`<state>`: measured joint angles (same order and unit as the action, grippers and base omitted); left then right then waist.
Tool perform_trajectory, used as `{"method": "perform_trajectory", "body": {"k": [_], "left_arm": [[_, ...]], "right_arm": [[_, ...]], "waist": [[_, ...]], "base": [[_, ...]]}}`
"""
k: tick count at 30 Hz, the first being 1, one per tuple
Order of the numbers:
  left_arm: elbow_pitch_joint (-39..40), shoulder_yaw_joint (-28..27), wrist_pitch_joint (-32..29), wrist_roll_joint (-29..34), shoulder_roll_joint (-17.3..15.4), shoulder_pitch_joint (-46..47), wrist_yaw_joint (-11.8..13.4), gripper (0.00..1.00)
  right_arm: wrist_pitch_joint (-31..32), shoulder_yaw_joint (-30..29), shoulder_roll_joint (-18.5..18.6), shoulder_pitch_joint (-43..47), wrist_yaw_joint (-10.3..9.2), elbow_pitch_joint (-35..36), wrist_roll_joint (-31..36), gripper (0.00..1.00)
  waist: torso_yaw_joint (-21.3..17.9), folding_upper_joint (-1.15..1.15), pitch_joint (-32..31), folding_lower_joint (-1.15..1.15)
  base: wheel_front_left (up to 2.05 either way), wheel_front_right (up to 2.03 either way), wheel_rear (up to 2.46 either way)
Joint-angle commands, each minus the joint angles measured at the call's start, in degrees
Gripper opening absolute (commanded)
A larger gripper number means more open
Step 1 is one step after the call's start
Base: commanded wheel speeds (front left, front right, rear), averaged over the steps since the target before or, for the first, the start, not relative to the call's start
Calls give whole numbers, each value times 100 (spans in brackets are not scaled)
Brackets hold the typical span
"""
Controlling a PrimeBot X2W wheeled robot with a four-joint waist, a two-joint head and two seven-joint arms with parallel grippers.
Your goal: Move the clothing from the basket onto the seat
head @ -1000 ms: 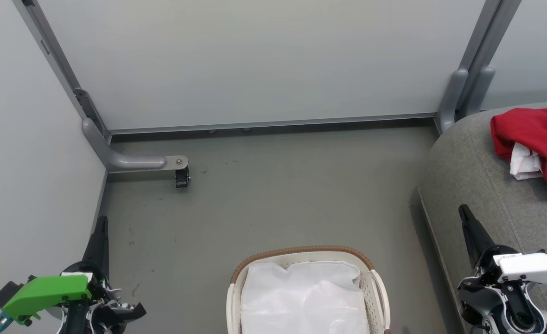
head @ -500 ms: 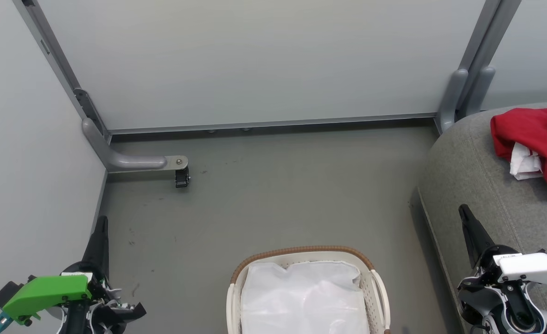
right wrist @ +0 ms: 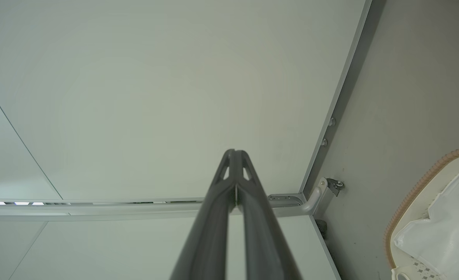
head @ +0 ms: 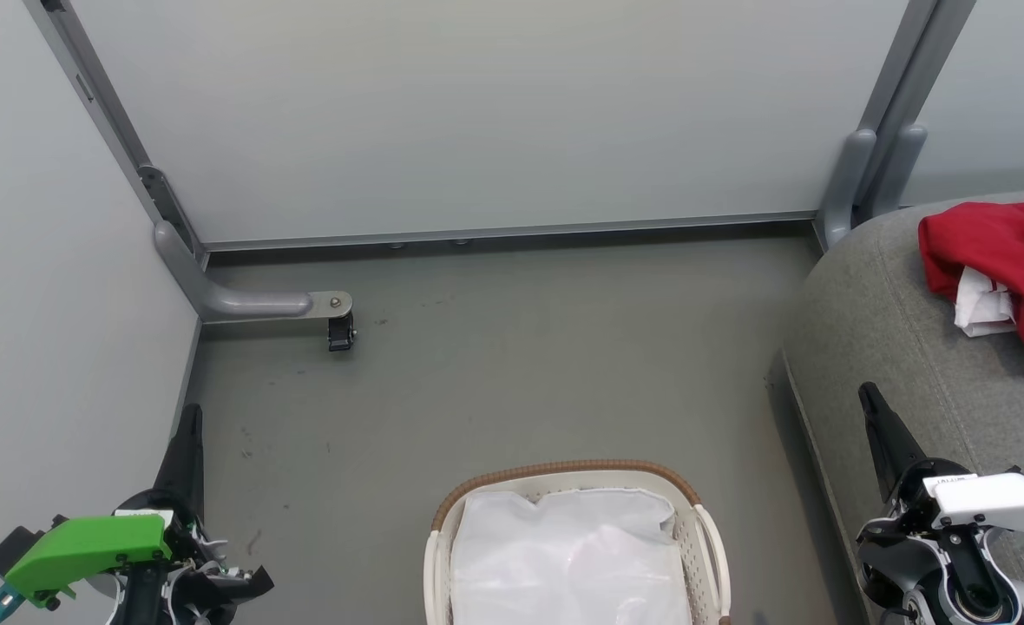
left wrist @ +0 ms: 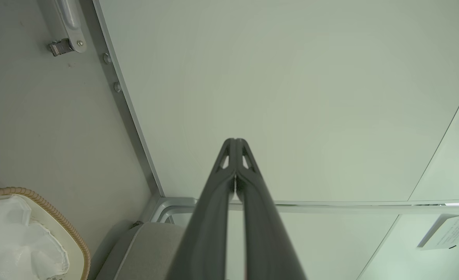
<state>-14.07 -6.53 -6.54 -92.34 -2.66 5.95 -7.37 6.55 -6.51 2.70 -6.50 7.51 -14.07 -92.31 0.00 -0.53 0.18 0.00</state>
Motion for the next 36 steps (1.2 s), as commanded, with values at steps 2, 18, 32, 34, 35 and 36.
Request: {"method": "perform_trajectory", "body": {"k": [2,18,32,34,35,36], "left_arm": [[12,-10,-18,-16,-40,55,-30,0],[11,-10,-18,-16,-40,55,-29,0],[12,-9,-18,-16,-39,55,-29,0],[12,-9,-18,-16,-39,55,-29,0],[12,-9,-18,-16,-39,55,-29,0],[12,-9,-18,-16,-39,55,-29,0]], "right_arm": [[16,-13,34,60,-4,20,-20,0],[16,-13,34,61,-4,20,-20,0],[16,-12,34,61,-4,20,-21,0],[16,-12,34,61,-4,20,-21,0],[16,-12,34,61,-4,20,-21,0],[16,-12,34,61,-4,20,-21,0]], "waist": [[0,53,0,0],[0,53,0,0],[0,53,0,0],[0,53,0,0],[0,53,0,0],[0,53,0,0]], "base": [[0,0,0],[0,0,0],[0,0,0],[0,0,0],[0,0,0],[0,0,0]]}}
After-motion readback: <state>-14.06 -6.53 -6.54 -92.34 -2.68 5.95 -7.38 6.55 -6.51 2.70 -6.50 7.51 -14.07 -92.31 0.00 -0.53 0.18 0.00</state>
